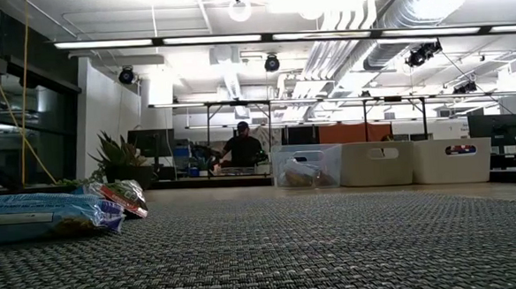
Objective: Pick and place Granola Bars by type
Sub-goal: Put the blue granola bar into the white bin
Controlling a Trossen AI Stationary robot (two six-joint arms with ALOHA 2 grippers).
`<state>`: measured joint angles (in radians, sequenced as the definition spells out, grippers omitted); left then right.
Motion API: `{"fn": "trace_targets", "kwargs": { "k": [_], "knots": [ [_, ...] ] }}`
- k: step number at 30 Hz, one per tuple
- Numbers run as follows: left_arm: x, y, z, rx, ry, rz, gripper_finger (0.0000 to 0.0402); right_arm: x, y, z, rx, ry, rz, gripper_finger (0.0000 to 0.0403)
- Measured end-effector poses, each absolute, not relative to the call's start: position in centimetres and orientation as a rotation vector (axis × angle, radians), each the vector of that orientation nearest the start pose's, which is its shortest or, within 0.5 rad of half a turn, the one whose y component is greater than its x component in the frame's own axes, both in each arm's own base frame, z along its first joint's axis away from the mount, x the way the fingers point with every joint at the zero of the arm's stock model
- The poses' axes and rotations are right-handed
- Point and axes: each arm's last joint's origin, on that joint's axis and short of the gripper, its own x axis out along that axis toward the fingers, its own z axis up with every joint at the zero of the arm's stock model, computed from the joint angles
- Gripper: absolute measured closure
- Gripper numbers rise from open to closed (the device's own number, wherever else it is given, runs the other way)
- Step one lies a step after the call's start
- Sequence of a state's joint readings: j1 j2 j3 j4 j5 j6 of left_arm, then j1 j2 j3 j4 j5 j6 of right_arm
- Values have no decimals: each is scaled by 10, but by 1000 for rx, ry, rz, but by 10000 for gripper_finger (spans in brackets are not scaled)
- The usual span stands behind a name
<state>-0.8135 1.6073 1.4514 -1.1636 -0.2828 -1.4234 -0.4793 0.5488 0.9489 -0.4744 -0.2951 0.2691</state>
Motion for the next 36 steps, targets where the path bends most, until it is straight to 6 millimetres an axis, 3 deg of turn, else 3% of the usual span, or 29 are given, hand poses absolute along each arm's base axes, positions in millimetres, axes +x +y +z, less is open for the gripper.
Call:
{"fn": "trace_targets", "kwargs": {
  "k": [12,24,30,36],
  "knots": [
    [221,-216,250,-564,1181,321,104,84,-27,386,280,38,-132,229],
    [238,-185,214,-564,1312,261,104,84,-25,386,279,42,-104,229],
    [236,-185,208,-565,1335,234,104,84,-25,386,279,42,-104,229],
    [247,-195,191,-534,1351,154,104,84,-25,386,279,41,-104,230]
  ]
}}
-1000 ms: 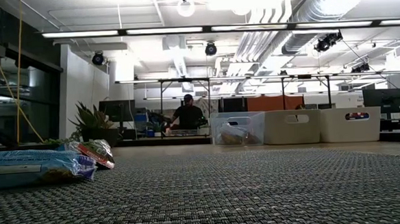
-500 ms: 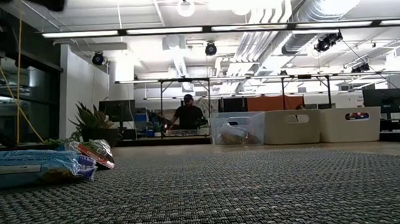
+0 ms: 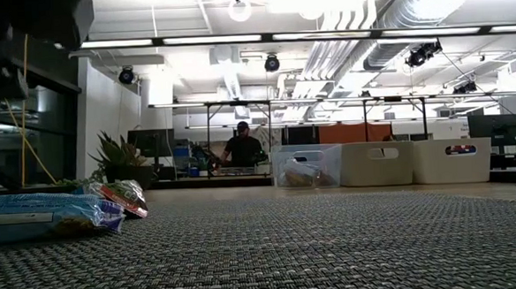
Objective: Pick and place Granola Bars by type
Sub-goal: Put the blue granola bar into the white bin
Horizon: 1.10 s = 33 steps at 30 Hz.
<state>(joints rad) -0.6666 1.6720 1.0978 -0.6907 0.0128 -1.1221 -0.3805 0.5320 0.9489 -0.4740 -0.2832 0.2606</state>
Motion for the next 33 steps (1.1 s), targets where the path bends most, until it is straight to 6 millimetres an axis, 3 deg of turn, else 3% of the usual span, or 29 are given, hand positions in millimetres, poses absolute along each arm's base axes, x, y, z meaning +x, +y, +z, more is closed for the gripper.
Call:
{"fn": "trace_targets", "kwargs": {
  "k": [11,19,33],
  "knots": [
    [256,-203,155,-503,1429,201,104,85,-25,386,281,43,-104,230],
    [257,-204,147,-479,1437,223,110,85,-25,386,288,42,-100,230],
    [258,-203,143,-411,1411,218,226,85,-25,386,288,43,-96,230]
  ]
}}
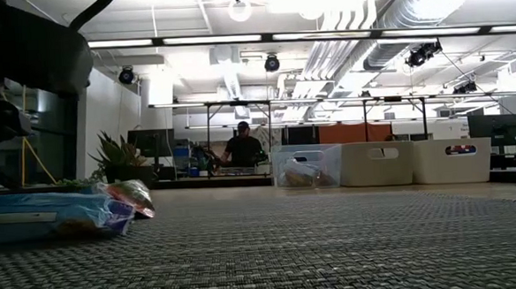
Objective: Pick and place Granola Bars by type
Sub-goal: Put the blue granola bar into the white bin
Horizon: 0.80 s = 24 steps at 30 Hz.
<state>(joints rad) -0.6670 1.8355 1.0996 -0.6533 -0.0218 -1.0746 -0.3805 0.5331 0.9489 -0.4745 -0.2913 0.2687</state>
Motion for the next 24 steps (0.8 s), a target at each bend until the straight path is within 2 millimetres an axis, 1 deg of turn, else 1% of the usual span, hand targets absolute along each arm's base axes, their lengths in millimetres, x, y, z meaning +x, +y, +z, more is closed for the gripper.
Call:
{"fn": "trace_targets", "kwargs": {
  "k": [11,16,19,24],
  "knots": [
    [258,-202,143,-394,1395,244,278,85,-25,386,283,44,-96,229],
    [259,-202,143,-414,1382,255,291,85,-25,386,283,44,-96,231],
    [261,-204,149,-415,1386,273,293,85,-25,386,283,44,-96,229],
    [267,-207,161,-364,1370,273,294,85,-25,386,284,44,-96,231]
  ]
}}
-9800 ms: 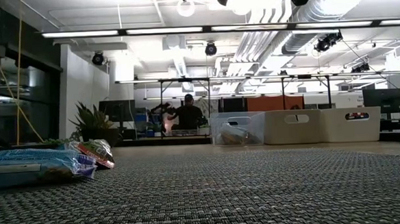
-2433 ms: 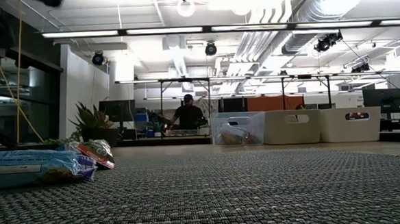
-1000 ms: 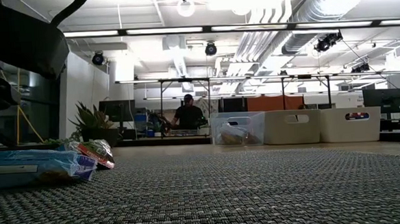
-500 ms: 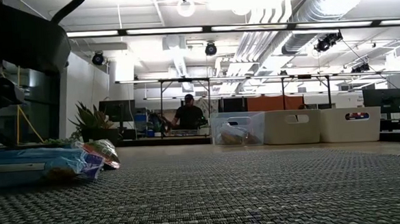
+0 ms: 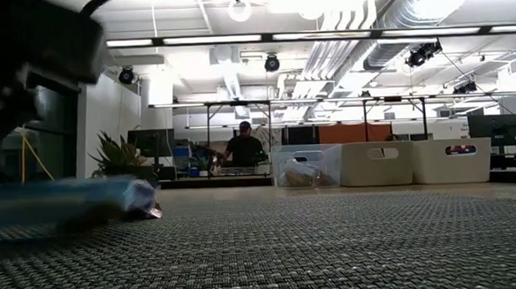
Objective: Pick and place Granola Bars by type
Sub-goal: Put the blue granola bar into the white bin
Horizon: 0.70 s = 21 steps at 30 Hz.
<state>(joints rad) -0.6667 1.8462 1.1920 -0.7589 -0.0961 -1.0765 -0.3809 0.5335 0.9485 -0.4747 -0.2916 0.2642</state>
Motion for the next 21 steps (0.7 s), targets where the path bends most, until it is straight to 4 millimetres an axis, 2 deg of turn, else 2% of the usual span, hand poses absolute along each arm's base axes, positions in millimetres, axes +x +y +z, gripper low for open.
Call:
{"fn": "trace_targets", "kwargs": {
  "k": [12,16,21],
  "knots": [
    [280,-215,184,-381,1277,250,295,85,-25,386,291,44,-96,229],
    [291,-216,202,-366,1152,284,295,85,-25,386,290,44,-96,230],
    [317,-210,241,-319,952,302,295,85,-25,386,289,45,-97,229]
  ]
}}
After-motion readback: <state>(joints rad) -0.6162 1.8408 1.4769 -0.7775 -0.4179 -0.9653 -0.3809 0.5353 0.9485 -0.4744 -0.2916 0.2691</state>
